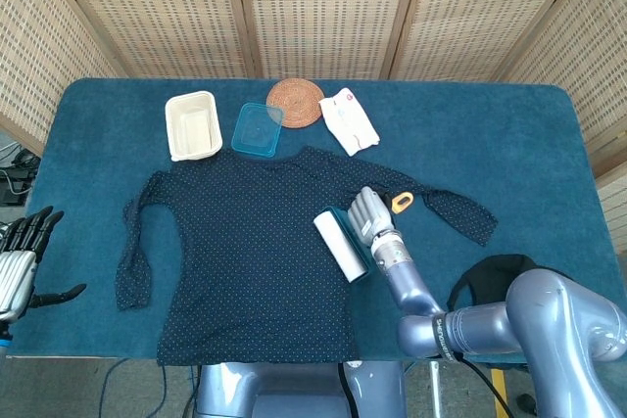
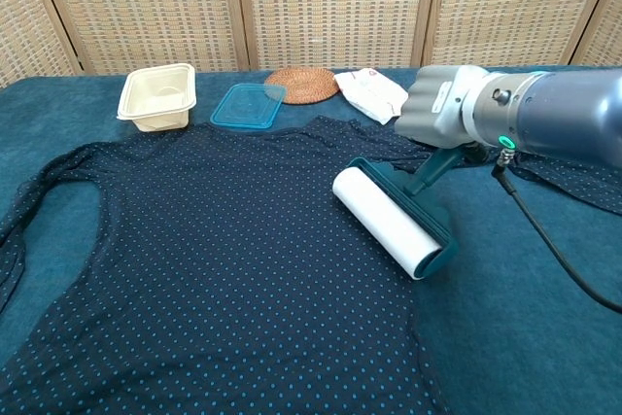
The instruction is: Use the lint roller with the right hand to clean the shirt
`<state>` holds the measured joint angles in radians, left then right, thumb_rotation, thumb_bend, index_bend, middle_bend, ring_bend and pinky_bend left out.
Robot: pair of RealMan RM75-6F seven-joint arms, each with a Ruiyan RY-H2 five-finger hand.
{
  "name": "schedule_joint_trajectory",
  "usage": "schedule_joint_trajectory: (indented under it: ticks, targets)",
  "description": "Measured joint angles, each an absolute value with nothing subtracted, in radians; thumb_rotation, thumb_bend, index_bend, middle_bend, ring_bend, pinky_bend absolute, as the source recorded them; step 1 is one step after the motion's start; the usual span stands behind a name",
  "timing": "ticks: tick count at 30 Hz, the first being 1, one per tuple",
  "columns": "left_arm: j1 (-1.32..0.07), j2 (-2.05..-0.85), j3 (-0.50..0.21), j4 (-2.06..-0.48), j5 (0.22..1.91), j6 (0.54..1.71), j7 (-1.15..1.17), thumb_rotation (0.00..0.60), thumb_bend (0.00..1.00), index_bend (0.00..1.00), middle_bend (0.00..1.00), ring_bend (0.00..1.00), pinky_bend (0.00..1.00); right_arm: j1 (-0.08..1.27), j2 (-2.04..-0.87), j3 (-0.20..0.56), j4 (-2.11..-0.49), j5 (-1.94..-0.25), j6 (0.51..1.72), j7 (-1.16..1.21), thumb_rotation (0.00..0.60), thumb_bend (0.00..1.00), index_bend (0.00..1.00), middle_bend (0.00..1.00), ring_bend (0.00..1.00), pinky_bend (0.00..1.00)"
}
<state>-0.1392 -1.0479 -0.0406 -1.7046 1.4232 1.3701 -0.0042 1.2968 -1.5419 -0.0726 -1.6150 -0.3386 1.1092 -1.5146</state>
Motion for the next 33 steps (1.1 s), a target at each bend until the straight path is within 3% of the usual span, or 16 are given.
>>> schedule_joint_trajectory:
  ticks: [5,18,33]
  targets:
    - [-0.138,-1.047,-0.041,-1.703,1.421,1.372,-0.007,0.6,0.0,0.0,0.0,0.0,0.0,1.31,-1.573,-0.073,-1.632,-0.352,1.126,-1.537,0.6,0.59,0.72,1.0,1.0,1.0]
    - [-0.139,-1.048,-0.041,-1.699,1.419,1.369,-0.009,0.6,0.0,0.0,0.0,0.0,0.0,1.36,-1.745,-0.037,-1.706,-0.412,1.306,-1.697,0.6,0.59,0.72,1.0,1.0,1.0]
    - [-0.142,-1.049,-0.041,-1.695,1.416,1.363,-0.012,0.6,0.0,0.0,0.0,0.0,0.0,1.389,-1.841,0.022,-1.73,-0.4,1.353,-1.761,0.6,0.59,0.72,1.0,1.0,1.0]
